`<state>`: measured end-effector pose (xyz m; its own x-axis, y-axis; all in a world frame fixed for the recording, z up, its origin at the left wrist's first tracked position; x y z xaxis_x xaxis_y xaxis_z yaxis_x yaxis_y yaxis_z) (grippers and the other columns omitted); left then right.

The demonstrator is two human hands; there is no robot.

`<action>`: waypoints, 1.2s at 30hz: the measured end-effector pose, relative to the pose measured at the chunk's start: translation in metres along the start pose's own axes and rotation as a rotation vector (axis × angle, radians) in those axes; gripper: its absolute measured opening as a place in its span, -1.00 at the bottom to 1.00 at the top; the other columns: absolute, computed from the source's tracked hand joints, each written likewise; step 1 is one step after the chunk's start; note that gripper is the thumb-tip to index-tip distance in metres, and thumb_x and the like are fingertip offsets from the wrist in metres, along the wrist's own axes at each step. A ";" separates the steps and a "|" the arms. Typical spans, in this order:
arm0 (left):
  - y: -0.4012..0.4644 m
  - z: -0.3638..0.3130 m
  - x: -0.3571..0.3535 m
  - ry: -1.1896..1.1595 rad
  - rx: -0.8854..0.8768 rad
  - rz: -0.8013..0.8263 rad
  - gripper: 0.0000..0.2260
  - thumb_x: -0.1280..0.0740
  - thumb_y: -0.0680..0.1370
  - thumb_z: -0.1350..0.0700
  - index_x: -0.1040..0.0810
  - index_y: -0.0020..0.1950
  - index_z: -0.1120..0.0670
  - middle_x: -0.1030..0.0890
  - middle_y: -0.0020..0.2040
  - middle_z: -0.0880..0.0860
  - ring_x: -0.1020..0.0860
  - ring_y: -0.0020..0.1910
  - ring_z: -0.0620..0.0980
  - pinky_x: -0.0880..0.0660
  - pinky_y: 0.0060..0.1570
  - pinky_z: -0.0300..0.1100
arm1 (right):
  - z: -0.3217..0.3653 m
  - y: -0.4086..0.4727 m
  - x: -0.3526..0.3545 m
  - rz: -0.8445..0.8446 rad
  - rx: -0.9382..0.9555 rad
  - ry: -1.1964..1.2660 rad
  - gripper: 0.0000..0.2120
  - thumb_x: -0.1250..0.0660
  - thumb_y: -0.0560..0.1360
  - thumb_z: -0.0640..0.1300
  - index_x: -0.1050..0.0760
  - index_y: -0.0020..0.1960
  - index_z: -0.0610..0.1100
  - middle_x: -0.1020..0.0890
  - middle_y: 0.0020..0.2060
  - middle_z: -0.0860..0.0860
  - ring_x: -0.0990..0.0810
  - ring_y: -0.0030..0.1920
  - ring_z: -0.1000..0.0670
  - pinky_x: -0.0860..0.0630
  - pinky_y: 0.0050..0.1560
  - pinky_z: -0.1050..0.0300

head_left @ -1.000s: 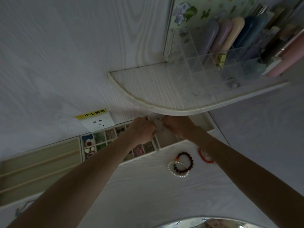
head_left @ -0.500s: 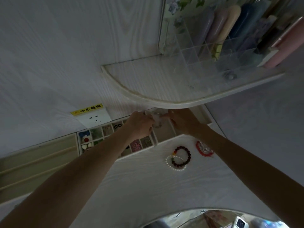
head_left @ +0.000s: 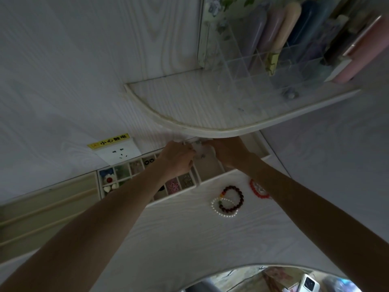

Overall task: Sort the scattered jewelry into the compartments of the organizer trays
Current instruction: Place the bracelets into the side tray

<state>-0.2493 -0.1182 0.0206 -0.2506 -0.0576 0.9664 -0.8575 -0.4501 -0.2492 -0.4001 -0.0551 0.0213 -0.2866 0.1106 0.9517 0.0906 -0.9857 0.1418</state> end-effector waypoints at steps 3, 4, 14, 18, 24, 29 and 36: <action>-0.003 0.000 0.003 -0.039 -0.013 -0.039 -0.68 -0.10 0.59 0.07 -0.48 0.30 -0.02 -0.53 0.28 -0.03 -0.56 0.15 0.02 -0.50 -0.01 -0.08 | 0.001 -0.003 0.002 -0.004 0.052 -0.073 -0.82 -0.39 0.37 -0.32 -0.66 -0.05 -0.18 -0.66 -0.09 -0.20 -0.64 -0.08 -0.26 -0.56 -0.07 -0.11; -0.005 0.000 0.004 -0.048 -0.022 -0.049 -0.67 -0.11 0.59 0.07 -0.47 0.31 -0.04 -0.54 0.27 -0.04 -0.56 0.14 0.02 -0.49 -0.04 -0.09 | 0.001 -0.005 0.000 0.004 0.089 -0.112 -0.78 -0.45 0.30 -0.35 -0.67 -0.08 -0.15 -0.66 -0.10 -0.19 -0.64 -0.08 -0.26 -0.56 -0.07 -0.12; -0.005 -0.001 0.004 -0.023 -0.018 -0.037 -0.69 -0.13 0.57 0.10 -0.48 0.28 0.05 -0.52 0.26 0.01 -0.57 0.10 0.05 -0.42 -0.16 -0.11 | -0.007 -0.015 -0.006 0.071 0.088 -0.230 -0.62 -0.51 0.14 -0.35 -0.68 -0.09 -0.06 -0.65 -0.11 -0.14 -0.63 0.00 -0.22 -0.54 0.05 -0.19; -0.004 -0.002 0.001 -0.010 0.008 0.006 -0.71 -0.13 0.57 0.09 -0.53 0.22 0.05 -0.56 0.18 0.01 -0.58 0.05 0.05 -0.42 -0.17 -0.11 | -0.001 -0.014 -0.004 0.068 0.093 -0.210 -0.67 -0.53 0.13 -0.36 -0.68 -0.15 -0.10 -0.65 -0.13 -0.16 -0.63 -0.03 -0.23 -0.55 0.00 -0.19; -0.023 -0.010 0.025 -0.233 0.090 -0.153 -0.66 -0.17 0.58 0.10 -0.40 0.35 0.01 -0.48 0.30 -0.02 -0.60 -0.03 0.04 -0.52 -0.18 -0.12 | -0.002 -0.027 0.031 -0.021 -0.087 -0.003 -0.71 -0.33 0.40 -0.31 -0.64 0.06 -0.09 -0.64 -0.14 -0.09 -0.60 -0.09 -0.15 -0.53 -0.02 -0.06; -0.064 -0.050 0.032 -0.508 0.203 -0.356 -0.80 -0.24 0.57 0.03 -0.59 0.12 -0.04 -0.64 0.06 -0.09 -0.63 -0.13 -0.10 -0.58 -0.08 -0.11 | -0.004 -0.090 0.046 -0.030 -0.168 0.100 -0.82 -0.32 0.49 -0.15 -0.59 0.07 -0.02 -0.55 -0.25 0.06 -0.42 -0.17 0.08 -0.32 -0.14 0.16; -0.092 -0.102 -0.012 -0.552 0.070 -0.066 -0.72 -0.19 0.58 0.08 -0.49 0.28 -0.06 -0.52 0.25 -0.11 -0.49 0.18 -0.10 -0.49 0.05 -0.16 | 0.008 -0.163 0.009 -0.050 -0.179 0.119 -0.75 -0.28 0.42 -0.29 -0.60 0.05 -0.13 -0.63 -0.07 -0.06 -0.53 -0.03 0.04 -0.46 0.06 0.16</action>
<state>-0.2131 0.0147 0.0257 0.0910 -0.4766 0.8744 -0.8267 -0.5257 -0.2005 -0.4095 0.1077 0.0086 -0.3978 0.1551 0.9043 -0.0949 -0.9873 0.1276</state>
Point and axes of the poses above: each hand's wrist, its own y-axis towards the middle knuckle, its own x-axis out of the back of the hand, z = x × y, the point moved 2 cm from there along y, towards the middle knuckle
